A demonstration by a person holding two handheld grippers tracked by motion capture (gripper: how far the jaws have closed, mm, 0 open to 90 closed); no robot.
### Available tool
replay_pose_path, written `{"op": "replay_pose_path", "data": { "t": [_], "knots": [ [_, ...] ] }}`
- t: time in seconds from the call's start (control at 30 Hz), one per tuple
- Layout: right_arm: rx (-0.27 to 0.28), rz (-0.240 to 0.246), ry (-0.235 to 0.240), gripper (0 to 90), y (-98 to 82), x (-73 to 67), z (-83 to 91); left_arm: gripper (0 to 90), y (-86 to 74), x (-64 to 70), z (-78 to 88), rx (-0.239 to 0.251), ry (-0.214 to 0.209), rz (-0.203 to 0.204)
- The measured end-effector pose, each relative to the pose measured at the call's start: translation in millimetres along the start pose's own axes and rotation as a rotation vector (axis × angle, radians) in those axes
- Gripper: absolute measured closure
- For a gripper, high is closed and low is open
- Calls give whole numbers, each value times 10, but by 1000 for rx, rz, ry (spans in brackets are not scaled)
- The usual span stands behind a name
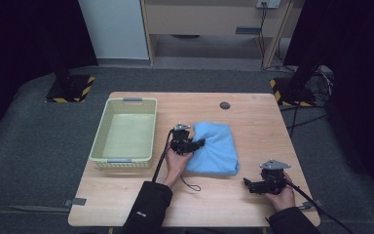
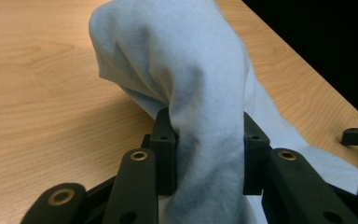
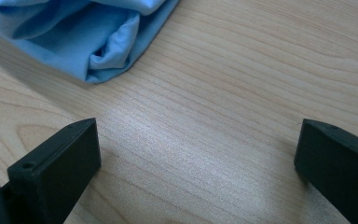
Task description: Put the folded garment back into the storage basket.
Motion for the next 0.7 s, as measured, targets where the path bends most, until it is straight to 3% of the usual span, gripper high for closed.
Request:
{"op": "replay_pose_path", "data": {
  "t": [0.33,0.7],
  "knots": [
    [0,0,0,4,0,0,0,666,323,151,283,38,-36,-62],
    [0,0,0,4,0,0,1,665,552,158,584,53,-29,-114]
  ]
}}
Point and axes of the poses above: each handheld gripper's, and its own axes: z roughly backward along the jaws, y roughly out of its top, x roughly to its right, the point moved 8 cm from there along -z, roughly forward along the jaws, and after that the axes turned 14 degrees about x, right-handed, at the moved point
